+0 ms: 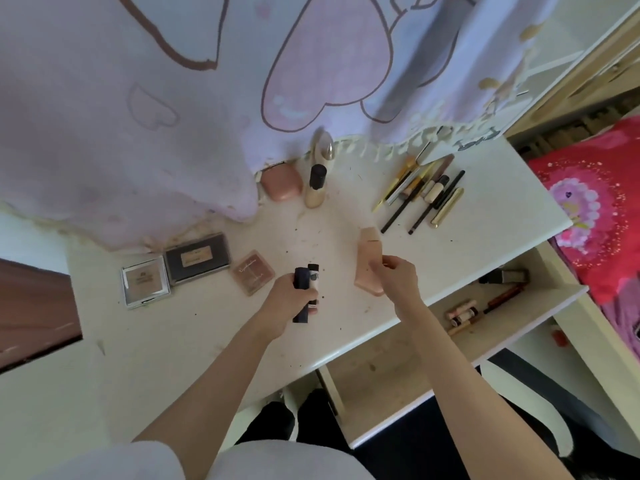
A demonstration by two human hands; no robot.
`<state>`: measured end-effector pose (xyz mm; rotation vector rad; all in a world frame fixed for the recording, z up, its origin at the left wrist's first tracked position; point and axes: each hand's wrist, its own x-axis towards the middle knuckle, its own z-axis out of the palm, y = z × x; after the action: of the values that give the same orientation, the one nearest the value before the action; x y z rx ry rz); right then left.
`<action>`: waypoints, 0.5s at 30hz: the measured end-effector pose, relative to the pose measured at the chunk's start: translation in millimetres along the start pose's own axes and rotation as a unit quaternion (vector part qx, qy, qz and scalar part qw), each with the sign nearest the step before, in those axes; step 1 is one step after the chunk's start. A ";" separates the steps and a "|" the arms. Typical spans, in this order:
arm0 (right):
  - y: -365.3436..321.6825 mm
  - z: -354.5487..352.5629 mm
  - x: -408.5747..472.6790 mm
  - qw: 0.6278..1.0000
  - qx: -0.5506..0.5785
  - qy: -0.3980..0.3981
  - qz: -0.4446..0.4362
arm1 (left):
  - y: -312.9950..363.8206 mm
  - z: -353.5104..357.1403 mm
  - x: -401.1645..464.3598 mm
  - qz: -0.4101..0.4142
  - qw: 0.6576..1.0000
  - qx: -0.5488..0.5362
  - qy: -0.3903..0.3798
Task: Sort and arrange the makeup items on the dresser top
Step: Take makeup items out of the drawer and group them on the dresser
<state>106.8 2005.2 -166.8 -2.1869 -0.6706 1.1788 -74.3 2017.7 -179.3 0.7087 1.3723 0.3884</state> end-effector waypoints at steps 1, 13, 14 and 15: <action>-5.3 -1.0 6.4 1.000 0.002 0.001 0.000 | 4.5 5.4 4.6 0.000 1.000 -0.002 -0.001; -100.2 -3.2 111.7 0.993 -0.059 -0.038 -0.093 | 50.9 60.6 58.2 0.009 0.998 -0.035 0.050; -106.7 0.7 118.8 0.992 -0.066 -0.047 -0.100 | 51.1 61.6 60.8 0.009 0.998 -0.039 0.054; -111.7 4.4 125.1 0.991 -0.067 -0.055 -0.104 | 51.2 62.2 63.0 0.008 0.997 -0.041 0.058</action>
<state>145.9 2168.3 -165.3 -2.1103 -1.0254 1.1804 5.1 2081.1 -190.4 0.6382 1.4533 0.5022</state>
